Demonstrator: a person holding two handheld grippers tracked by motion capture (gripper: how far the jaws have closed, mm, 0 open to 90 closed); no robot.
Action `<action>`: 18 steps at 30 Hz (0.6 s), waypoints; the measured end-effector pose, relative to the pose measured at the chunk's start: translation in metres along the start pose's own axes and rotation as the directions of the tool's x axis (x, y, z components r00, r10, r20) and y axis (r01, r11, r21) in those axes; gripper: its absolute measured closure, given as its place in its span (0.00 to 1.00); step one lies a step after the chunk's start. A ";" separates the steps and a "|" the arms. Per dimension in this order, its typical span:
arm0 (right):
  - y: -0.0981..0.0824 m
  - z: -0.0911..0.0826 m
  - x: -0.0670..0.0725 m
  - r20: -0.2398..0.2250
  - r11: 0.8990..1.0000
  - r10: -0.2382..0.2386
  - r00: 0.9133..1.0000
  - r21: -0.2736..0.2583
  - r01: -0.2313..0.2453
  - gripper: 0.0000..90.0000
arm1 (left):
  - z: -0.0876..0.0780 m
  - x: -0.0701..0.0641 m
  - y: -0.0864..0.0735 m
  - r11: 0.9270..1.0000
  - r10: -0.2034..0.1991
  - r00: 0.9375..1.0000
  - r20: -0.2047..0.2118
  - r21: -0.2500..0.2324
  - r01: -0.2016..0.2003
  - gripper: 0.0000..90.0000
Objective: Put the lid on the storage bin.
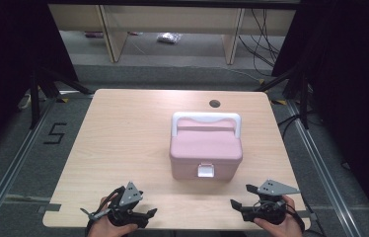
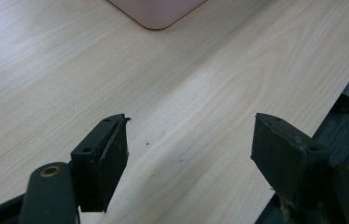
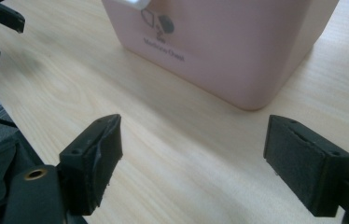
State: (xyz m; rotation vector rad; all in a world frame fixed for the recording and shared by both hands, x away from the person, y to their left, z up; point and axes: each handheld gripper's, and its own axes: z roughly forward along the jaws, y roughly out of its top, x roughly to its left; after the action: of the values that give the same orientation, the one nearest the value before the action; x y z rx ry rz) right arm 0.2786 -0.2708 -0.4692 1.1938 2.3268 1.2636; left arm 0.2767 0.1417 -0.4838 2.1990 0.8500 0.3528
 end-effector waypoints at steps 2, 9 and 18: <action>-0.003 -0.001 0.000 -0.001 1.000 -0.005 1.000 0.004 0.005 0.21 | 0.000 -0.001 -0.001 1.000 -0.002 1.000 -0.002 -0.003 0.002 0.30; -0.011 -0.002 0.001 0.003 1.000 -0.006 1.000 0.030 0.006 0.20 | 0.001 -0.004 -0.004 1.000 0.004 1.000 0.000 0.009 -0.004 0.29; -0.022 0.000 0.005 -0.006 0.996 -0.042 0.999 0.079 0.042 0.20 | 0.004 -0.007 -0.006 0.999 0.040 0.999 0.004 0.019 -0.040 0.28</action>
State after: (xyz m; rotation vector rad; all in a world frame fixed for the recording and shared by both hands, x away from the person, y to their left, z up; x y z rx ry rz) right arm 0.2637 -0.2735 -0.4860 1.1609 2.4121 1.1716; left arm 0.2706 0.1380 -0.4913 2.2358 0.8118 0.3615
